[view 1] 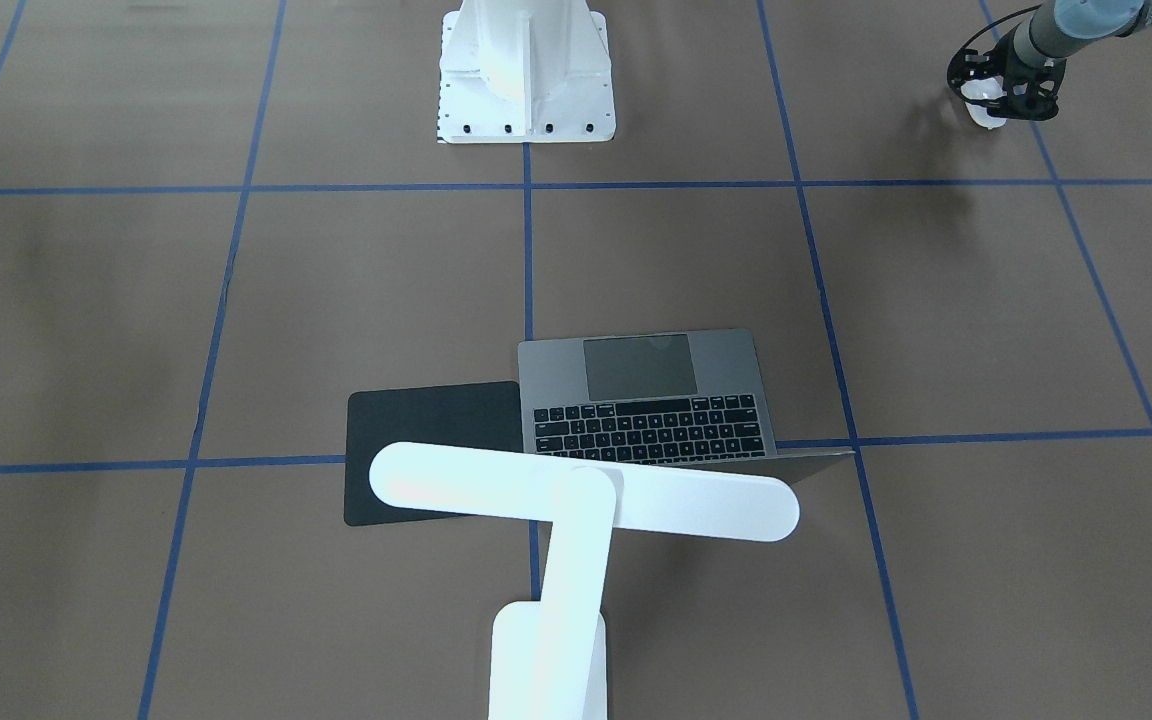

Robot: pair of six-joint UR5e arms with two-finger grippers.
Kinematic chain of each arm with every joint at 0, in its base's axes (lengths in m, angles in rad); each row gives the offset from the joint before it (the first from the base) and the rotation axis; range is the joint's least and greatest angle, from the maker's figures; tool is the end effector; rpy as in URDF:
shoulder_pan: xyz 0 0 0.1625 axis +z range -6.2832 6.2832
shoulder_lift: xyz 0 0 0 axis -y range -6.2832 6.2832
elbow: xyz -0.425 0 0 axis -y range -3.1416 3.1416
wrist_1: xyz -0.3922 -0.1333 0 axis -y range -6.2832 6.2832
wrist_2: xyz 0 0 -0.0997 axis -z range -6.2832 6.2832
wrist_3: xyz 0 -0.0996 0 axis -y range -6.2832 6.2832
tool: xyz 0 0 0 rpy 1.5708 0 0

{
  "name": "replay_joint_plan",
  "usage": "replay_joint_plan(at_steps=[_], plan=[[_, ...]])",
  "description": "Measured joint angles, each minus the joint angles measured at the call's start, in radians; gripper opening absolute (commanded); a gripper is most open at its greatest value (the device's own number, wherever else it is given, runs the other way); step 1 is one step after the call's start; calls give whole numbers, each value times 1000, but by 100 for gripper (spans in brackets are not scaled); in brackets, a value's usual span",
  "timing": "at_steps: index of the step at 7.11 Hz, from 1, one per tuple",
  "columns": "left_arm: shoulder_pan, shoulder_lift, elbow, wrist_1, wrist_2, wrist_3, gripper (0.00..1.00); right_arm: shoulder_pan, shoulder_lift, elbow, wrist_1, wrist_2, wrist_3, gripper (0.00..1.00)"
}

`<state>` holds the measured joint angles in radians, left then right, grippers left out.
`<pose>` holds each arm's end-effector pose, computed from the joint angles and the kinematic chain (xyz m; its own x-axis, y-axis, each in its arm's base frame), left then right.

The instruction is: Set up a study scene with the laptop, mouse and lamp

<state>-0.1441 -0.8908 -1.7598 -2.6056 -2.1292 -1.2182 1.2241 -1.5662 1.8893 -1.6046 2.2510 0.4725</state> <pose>0.1939 -0.1095 0.6986 0.7431 0.1881 -0.6421 -0.4328 0.8671 -0.2468 -0.1006 -0.4863 0.5087 0.7450 0.0248 0.6666 -0.0150 0.9997 -0.0203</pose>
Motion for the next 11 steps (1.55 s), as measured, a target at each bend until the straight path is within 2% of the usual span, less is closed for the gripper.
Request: replay_joint_plan(at_steps=[2, 5, 8, 11], plan=[[-1, 1, 2, -1, 0, 0, 37, 0, 0, 0, 0, -1, 0, 100], [-8, 12, -12, -43, -23, -2, 32, 0, 2, 0, 0, -1, -1, 100], [-58, 64, -145, -73, -137, -50, 28, 0, 4, -2, 0, -1, -2, 100], [-139, 30, -267, -63, -145, -118, 27, 0, 3, -6, 0, 0, -3, 100]])
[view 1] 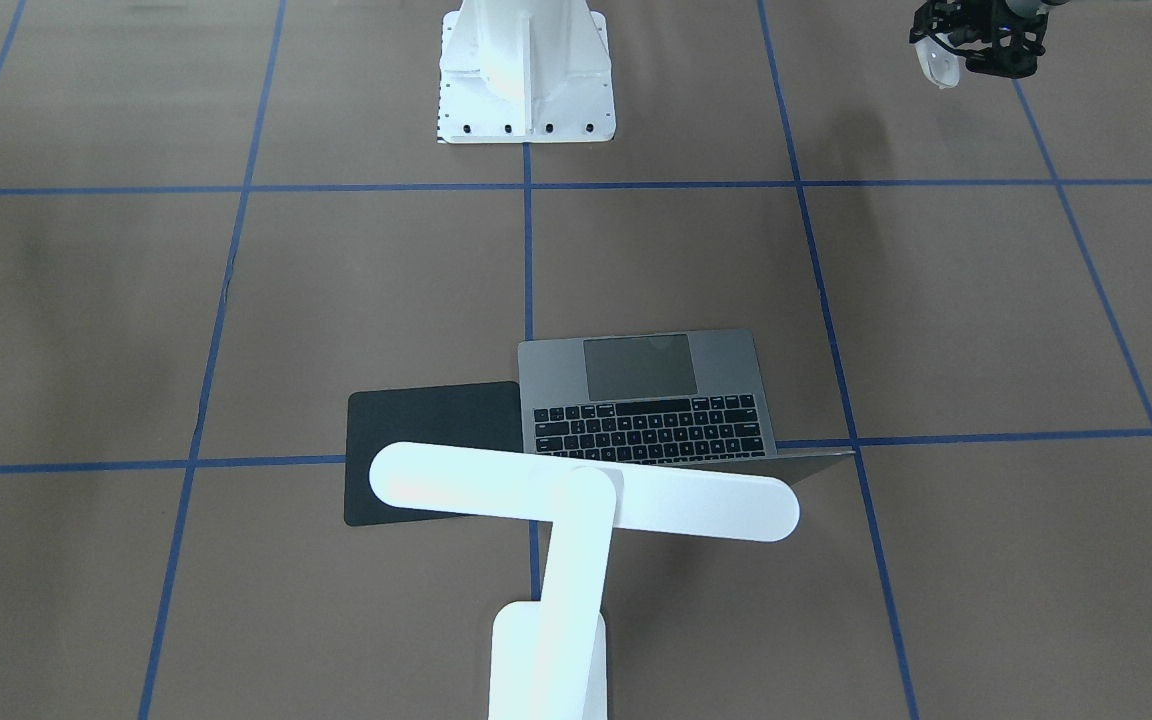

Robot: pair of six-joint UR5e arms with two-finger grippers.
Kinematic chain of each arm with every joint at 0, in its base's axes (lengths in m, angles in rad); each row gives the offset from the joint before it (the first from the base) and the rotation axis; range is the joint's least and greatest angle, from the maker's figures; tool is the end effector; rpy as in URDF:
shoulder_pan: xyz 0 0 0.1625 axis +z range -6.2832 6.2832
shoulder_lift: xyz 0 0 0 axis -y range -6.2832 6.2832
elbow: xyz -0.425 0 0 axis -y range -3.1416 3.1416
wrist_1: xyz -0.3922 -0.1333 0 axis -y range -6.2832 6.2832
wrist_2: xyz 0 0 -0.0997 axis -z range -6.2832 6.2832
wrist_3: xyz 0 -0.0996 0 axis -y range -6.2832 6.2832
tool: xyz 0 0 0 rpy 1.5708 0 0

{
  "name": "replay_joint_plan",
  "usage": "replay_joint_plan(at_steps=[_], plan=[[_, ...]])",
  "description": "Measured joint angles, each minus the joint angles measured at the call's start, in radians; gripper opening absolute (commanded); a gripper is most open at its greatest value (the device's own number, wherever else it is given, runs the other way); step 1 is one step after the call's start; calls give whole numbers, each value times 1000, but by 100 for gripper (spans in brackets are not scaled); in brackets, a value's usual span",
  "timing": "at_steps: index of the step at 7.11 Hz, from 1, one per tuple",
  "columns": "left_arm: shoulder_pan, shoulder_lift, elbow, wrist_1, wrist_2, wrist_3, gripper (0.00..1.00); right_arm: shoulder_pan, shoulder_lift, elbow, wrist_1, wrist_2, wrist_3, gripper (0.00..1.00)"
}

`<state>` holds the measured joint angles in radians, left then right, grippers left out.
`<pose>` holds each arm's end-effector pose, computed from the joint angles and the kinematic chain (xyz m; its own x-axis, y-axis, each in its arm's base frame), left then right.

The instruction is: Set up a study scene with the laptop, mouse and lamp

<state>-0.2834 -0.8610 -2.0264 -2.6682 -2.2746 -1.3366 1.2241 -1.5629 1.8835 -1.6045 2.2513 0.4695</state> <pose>0.1974 -0.1292 0.5595 0.5629 0.0203 -0.8263 -0.3921 0.8866 -0.2453 -0.1011 -0.4878 0.5099 0.7454 0.0233 0.6662 -0.0127 0.9997 -0.0207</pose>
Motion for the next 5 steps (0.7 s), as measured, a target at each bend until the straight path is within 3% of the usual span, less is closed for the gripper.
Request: replay_joint_plan(at_steps=[2, 5], plan=[[-76, -102, -60, 118, 2, -10, 26, 0, 0, -3, 1, 0, 0, 100], [-175, -393, -127, 490, 4, 2, 24, 0, 1, -3, 0, 1, 0, 100]])
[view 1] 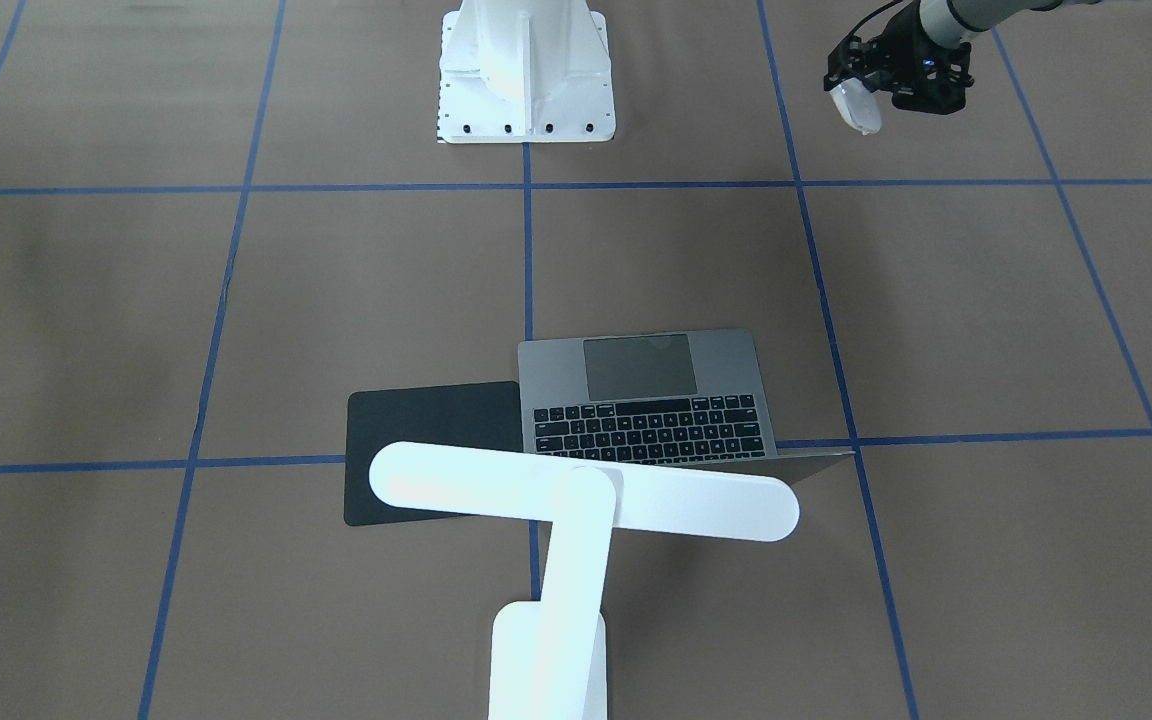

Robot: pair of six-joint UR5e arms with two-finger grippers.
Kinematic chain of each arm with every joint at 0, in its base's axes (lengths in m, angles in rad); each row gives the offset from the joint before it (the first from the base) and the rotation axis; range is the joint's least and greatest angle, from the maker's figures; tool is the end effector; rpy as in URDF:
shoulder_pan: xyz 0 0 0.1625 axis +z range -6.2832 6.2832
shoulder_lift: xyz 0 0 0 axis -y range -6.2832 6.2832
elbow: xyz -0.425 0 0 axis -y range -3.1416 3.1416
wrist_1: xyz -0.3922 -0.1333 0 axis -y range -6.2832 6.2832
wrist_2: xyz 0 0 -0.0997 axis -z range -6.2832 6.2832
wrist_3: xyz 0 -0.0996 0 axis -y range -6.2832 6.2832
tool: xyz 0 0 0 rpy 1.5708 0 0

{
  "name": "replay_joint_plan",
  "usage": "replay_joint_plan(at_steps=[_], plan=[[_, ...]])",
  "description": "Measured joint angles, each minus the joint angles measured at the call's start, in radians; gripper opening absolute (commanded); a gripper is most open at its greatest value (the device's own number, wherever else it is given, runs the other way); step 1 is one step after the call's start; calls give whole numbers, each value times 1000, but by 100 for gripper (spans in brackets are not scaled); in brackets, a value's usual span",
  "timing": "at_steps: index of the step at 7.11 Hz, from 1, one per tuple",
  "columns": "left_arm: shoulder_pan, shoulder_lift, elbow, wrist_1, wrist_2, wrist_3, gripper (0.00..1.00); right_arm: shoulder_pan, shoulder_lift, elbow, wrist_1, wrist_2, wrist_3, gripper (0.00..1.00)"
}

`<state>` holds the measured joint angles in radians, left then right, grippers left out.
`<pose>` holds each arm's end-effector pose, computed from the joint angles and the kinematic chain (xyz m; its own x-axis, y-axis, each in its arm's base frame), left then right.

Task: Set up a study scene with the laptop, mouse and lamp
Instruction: 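Carry the white mouse with the left gripper toward the mouse pad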

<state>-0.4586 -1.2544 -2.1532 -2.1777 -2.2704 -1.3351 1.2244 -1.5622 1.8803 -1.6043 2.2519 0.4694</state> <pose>0.2999 -0.2252 0.4359 0.5361 -0.0654 -0.8416 -0.2354 0.9459 -0.2234 -0.1012 -0.4882 0.5111 0.7456 0.0248 0.6660 -0.0128 0.9997 -0.0230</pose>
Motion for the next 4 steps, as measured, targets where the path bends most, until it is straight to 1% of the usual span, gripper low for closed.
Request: replay_joint_plan(at_steps=[2, 3, 4], plan=[[-64, -229, 2, 249, 0, 37, 24, 1, 1, -1, 0, 0, 0, 100], [-97, -370, 22, 393, 2, 69, 24, 2, 1, -2, 0, 0, 0, 100], [-125, -522, 72, 517, 3, 91, 24, 2, 1, -3, 0, 0, 0, 100]])
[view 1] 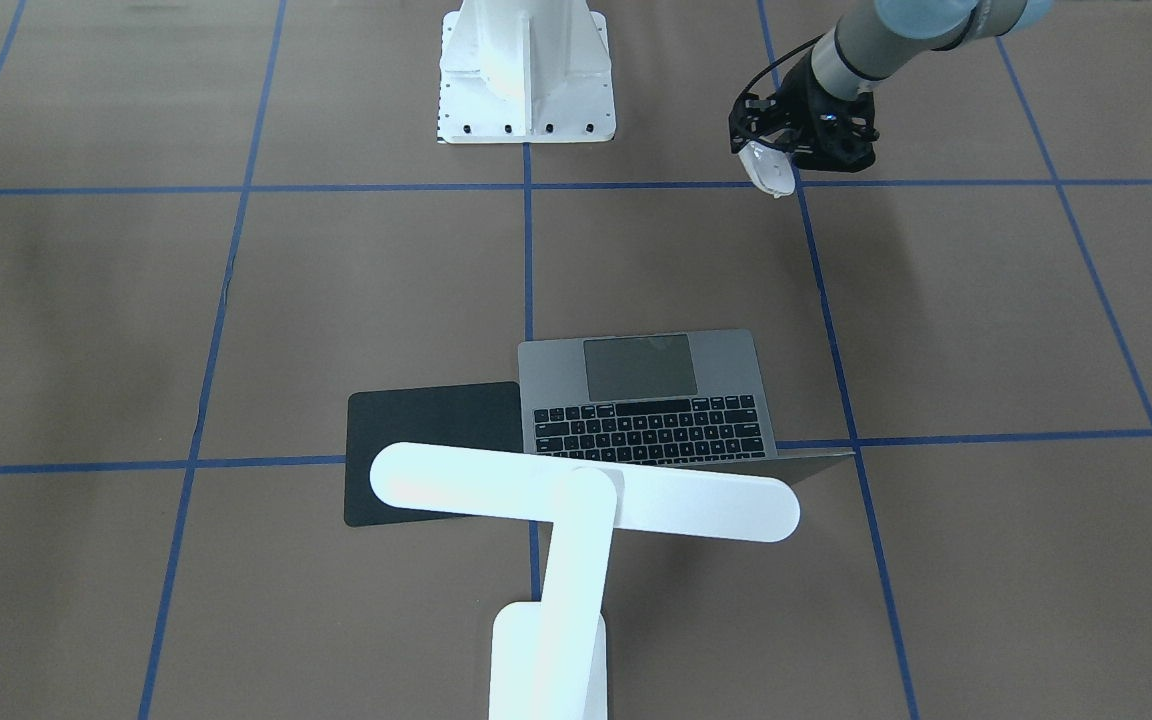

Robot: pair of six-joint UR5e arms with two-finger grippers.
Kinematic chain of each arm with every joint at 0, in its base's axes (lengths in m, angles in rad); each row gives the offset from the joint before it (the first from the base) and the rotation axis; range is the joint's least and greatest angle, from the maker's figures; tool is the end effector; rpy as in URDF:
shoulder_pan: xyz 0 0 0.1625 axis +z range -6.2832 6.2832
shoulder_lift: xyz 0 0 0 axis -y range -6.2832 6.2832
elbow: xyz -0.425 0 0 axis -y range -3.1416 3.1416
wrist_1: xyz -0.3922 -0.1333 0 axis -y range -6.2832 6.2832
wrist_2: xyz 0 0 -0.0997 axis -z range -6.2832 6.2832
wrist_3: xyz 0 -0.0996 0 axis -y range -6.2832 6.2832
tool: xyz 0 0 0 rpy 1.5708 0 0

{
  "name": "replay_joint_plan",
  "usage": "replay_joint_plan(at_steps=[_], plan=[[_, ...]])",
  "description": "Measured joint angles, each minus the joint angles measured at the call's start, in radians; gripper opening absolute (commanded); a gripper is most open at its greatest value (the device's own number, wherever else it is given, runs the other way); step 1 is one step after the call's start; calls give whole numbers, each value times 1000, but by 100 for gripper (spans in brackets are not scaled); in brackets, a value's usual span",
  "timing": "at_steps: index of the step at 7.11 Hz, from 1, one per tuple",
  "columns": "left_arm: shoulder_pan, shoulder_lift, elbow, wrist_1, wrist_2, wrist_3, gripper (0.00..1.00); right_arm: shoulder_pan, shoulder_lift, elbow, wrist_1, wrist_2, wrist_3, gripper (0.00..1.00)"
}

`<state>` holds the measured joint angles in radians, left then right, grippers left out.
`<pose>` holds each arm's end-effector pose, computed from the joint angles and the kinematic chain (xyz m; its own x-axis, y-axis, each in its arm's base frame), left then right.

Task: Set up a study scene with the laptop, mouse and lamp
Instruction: 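Carry the white mouse with the left gripper toward the mouse pad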

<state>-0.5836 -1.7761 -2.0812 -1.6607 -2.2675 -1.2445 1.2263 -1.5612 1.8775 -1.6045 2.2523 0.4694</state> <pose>0.3847 -0.3371 0.3022 0.5592 -0.0746 -0.8257 -0.1508 0.9702 -0.1898 -0.1005 -0.4889 0.5120 0.7457 0.0275 0.6657 -0.0146 0.9996 -0.0250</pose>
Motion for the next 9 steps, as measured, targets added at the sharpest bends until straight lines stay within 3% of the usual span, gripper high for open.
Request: replay_joint_plan(at_steps=[2, 4, 7, 9], plan=[[-31, -249, 157, 112, 5, 13, 24, 0, 1, -3, 0, -2, 0, 100], [-43, -447, 347, 128, 38, 14, 24, -1, 4, -9, 0, -2, 0, 100], [-46, -759, 733, 112, 104, 16, 24, -1, 7, -20, 0, 2, 0, 100], [-48, -892, 950, 34, 133, 16, 24, -1, 8, -26, 0, 5, 0, 100]])
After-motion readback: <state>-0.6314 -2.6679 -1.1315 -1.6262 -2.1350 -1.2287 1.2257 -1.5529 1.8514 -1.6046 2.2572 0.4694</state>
